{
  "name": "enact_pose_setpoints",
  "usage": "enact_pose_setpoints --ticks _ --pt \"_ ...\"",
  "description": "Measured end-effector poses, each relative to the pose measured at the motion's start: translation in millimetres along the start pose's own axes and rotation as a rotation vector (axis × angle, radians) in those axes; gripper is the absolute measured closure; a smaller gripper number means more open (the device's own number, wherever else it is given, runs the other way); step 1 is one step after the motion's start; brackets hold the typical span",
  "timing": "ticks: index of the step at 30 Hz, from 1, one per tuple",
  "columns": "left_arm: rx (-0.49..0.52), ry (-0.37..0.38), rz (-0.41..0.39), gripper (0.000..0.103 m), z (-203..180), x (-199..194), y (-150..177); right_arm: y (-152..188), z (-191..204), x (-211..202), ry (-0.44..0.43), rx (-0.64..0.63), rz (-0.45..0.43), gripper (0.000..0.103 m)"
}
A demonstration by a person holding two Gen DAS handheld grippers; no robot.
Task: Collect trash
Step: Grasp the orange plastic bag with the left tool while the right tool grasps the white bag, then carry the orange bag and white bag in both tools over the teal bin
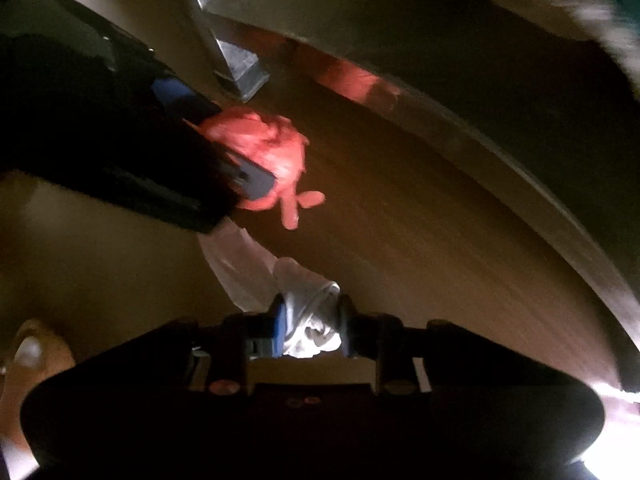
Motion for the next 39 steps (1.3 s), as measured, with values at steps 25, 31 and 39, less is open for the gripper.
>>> enact_pose_setpoints --ticks 25,31,39 --pt "0.233 0.050 -0.368 0.042 -181 -368 -14 110 -39 -400 0.107 0.194 -0.359 0.079" --pt "0.259 0.061 -0.482 0.042 -240 -461 -6 167 -47 -496 0.177 0.250 -0.468 0.079" --pt "0.351 0.080 -0.613 0.042 -339 -555 0 250 -77 -599 0.288 0.376 -0.622 0.079"
Point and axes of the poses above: each gripper's, at about its wrist camera, not at the fingertips, and x roughly the way its jaws point, z to its left, y to its underside, the point moved 8 cm from there along x, roughly the way its jaws point, and after that the axes turned 5 degrees about z, right-handed, at the moved point
